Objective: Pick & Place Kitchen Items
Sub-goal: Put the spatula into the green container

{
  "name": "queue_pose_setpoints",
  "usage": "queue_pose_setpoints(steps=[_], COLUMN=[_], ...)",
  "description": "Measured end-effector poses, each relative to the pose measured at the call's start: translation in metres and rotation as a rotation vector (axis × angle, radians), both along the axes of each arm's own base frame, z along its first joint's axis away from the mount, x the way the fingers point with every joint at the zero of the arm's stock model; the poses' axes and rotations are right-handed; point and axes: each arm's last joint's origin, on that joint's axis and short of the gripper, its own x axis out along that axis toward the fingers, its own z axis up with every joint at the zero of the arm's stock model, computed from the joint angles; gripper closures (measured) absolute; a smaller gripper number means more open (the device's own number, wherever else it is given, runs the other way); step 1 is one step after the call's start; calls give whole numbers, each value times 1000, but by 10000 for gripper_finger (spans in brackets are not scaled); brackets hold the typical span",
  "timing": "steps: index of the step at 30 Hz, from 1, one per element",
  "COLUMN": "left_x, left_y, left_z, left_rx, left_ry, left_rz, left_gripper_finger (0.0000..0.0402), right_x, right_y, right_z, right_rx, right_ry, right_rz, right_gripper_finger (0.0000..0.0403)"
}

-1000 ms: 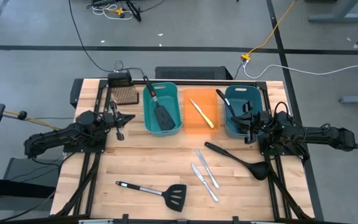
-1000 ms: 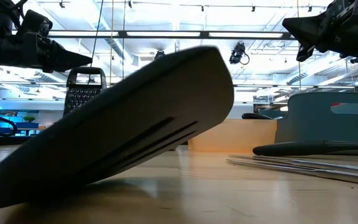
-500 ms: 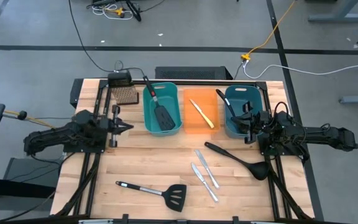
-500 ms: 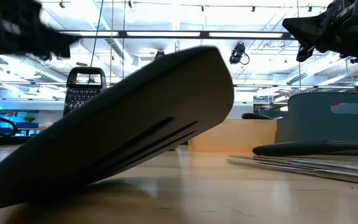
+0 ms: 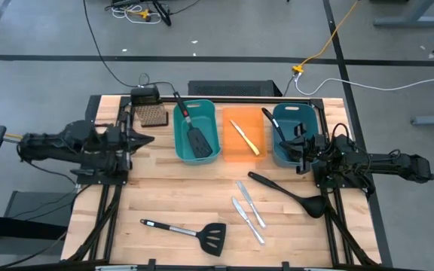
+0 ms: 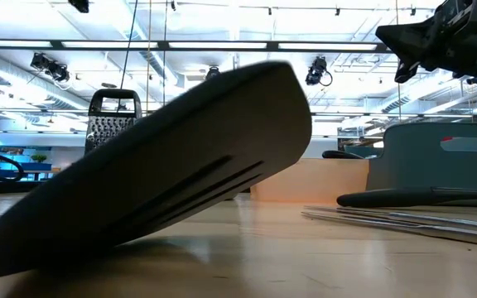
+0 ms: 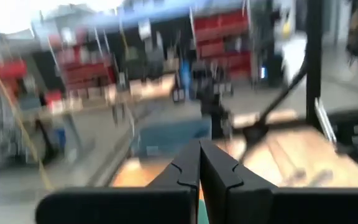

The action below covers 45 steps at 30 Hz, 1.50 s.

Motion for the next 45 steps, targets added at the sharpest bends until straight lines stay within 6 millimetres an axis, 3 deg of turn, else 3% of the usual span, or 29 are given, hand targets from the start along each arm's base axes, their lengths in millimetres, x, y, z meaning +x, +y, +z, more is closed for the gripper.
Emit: queue_pose_setpoints(steps=[5,10,17,21,25,34,45], left_x=[23,43,80,95,105,112,109], left_y=[-7,-12,-40,-63,-92,-151,-199], left_z=[18,19,4,-15,-38,-86,-131], left_rx=[-18,-27,-60,-15,6,-22,-28], left_ry=[276,591,866,988,1143,1362,1482], left_rz=[36,135,21,-41,-125,-209,-229], left_gripper_finger=[393,380,279,212,178,172,172], right_x=[0,0,1,1,1,1,1], right_y=[0,0,0,0,0,0,0], right_z=[-1,-1,-2,-2,-3,-5,-4], right_rx=[1,14,18,18,21,24,23], right_ry=[5,10,17,17,31,49,44], right_rz=[0,4,5,5,5,5,5], right_gripper_finger=[397,397,397,397,397,397,397])
